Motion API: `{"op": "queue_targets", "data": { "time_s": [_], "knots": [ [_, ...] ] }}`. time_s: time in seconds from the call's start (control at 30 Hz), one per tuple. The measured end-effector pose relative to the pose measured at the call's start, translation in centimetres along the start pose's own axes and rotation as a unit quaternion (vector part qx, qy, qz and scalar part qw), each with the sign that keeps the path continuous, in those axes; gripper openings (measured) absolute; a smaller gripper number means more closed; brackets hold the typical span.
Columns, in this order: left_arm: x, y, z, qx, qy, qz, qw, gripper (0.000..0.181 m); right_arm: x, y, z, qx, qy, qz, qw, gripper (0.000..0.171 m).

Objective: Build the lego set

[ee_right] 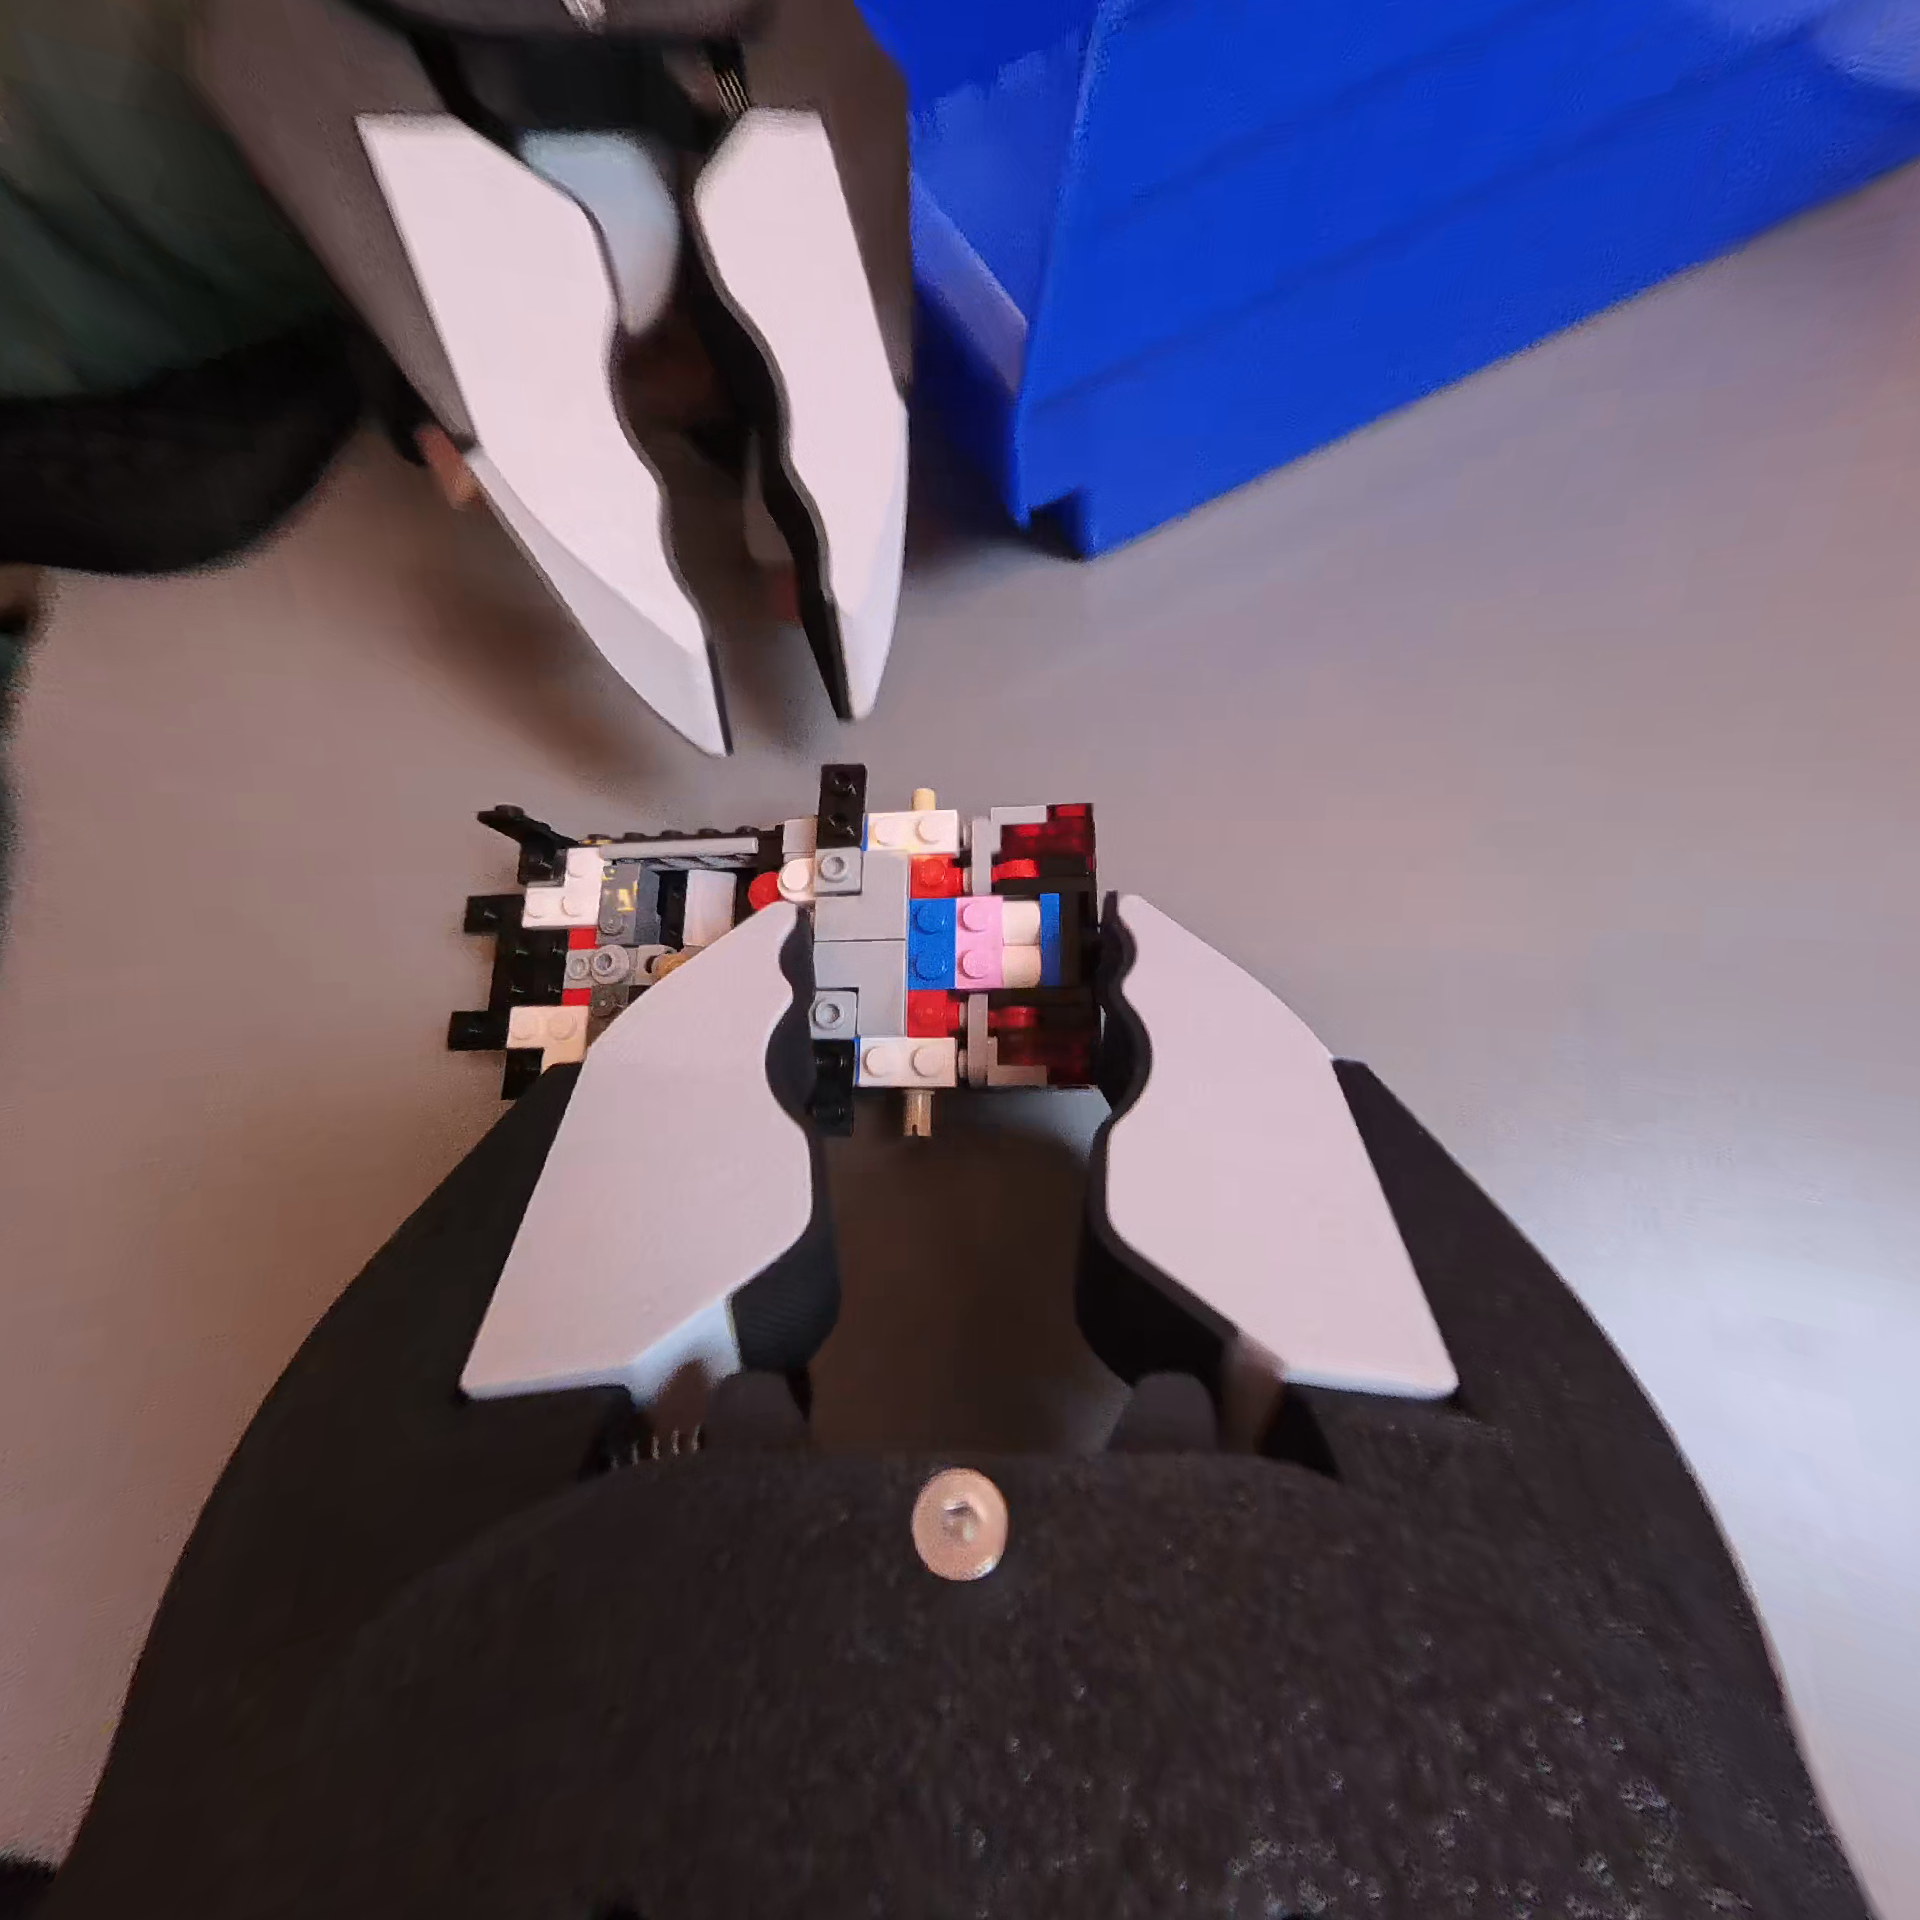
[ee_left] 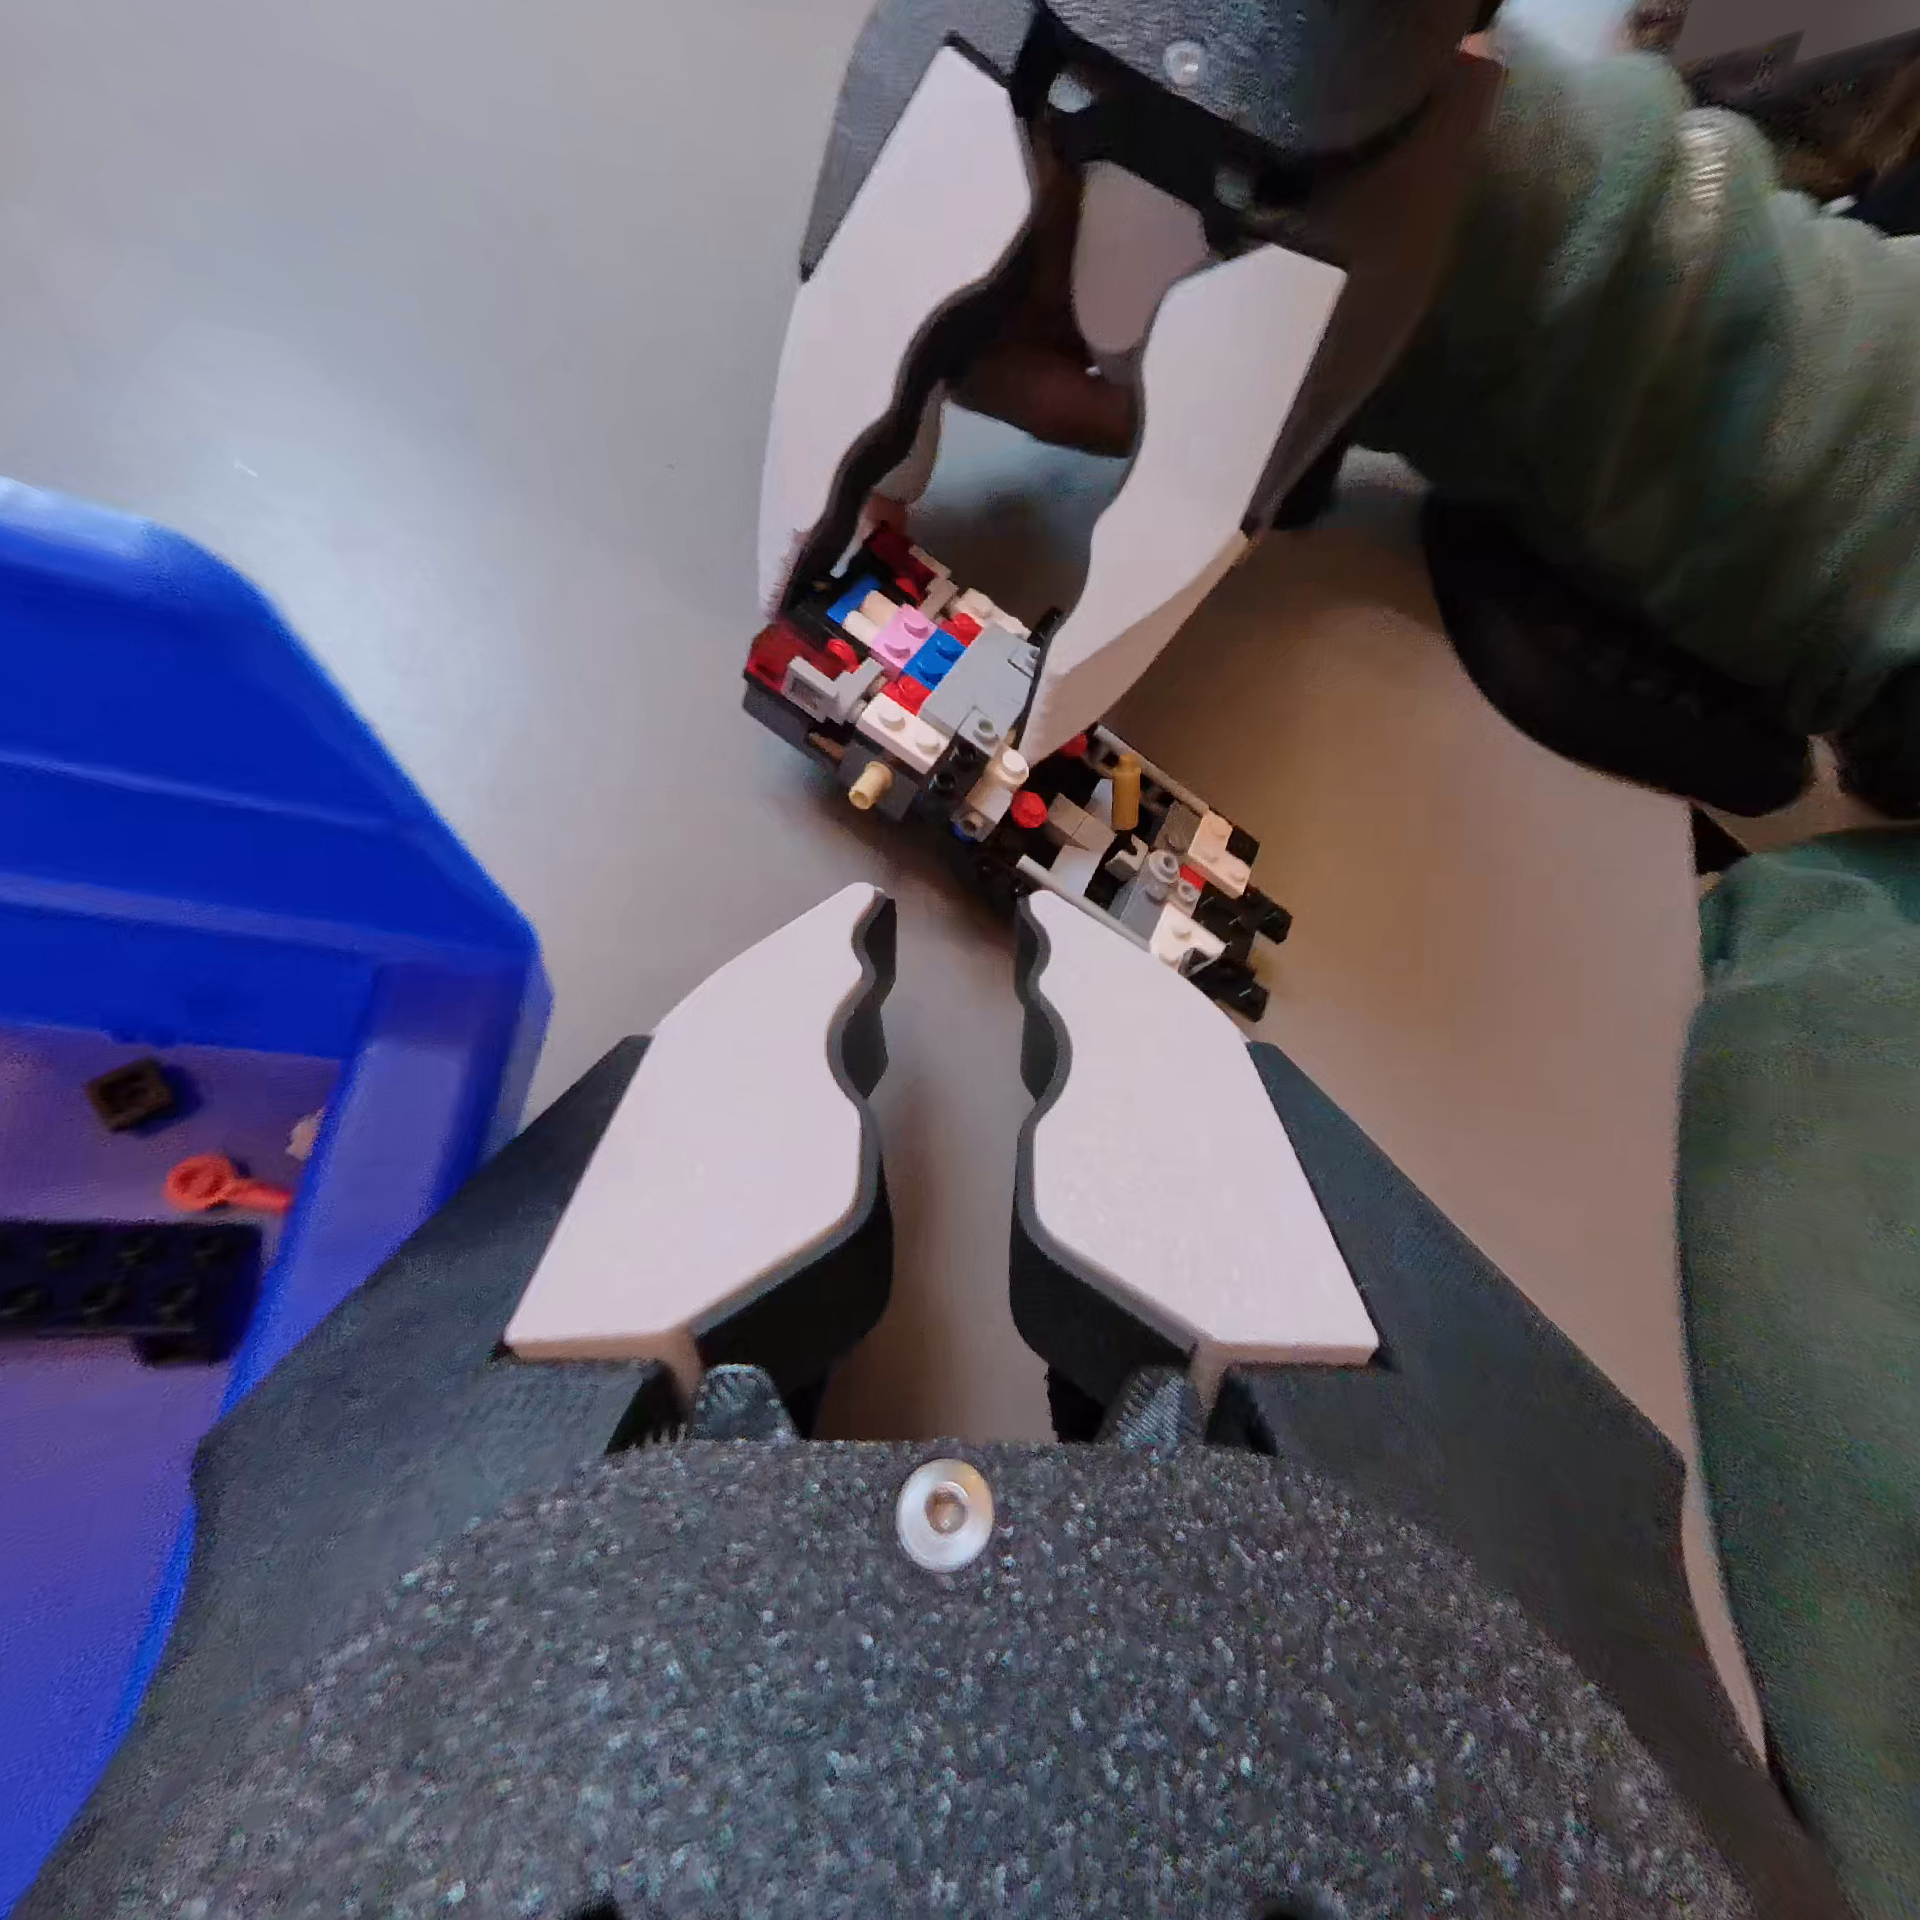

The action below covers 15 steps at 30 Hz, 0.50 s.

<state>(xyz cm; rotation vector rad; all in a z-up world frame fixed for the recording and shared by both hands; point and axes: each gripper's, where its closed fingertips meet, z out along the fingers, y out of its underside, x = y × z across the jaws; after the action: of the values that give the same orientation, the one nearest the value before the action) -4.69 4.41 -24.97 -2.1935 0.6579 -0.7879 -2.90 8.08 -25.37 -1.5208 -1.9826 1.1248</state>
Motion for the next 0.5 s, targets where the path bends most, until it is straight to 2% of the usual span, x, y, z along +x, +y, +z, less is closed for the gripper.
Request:
{"op": "queue_targets", "data": {
  "time_s": [0.13, 0.27, 0.4, 0.5],
  "knots": [
    [1.7, -0.4, 0.4, 0.017, 0.055, -0.009, 0.998, 0.026, -0.7, -1.4, -1.7, 0.073, -0.047, 0.007, 0.996, 0.053],
    [3.7, -1.9, 0.2, 0.066, 0.109, -0.001, 0.992, 0.029, -3.2, -4.5, -4.2, 0.194, -0.169, 0.043, 0.965, 0.052],
    [3.3, -4.3, -0.8, 0.135, 0.034, 0.087, 0.986, 0.033, -5.8, -6.8, -7.4, 0.284, -0.297, 0.069, 0.909, 0.052],
    [3.8, -6.7, -2.1, 0.209, -0.038, 0.172, 0.962, 0.043, -7.3, -7.2, -8.1, 0.293, -0.359, 0.080, 0.883, 0.052]
  ]
}}
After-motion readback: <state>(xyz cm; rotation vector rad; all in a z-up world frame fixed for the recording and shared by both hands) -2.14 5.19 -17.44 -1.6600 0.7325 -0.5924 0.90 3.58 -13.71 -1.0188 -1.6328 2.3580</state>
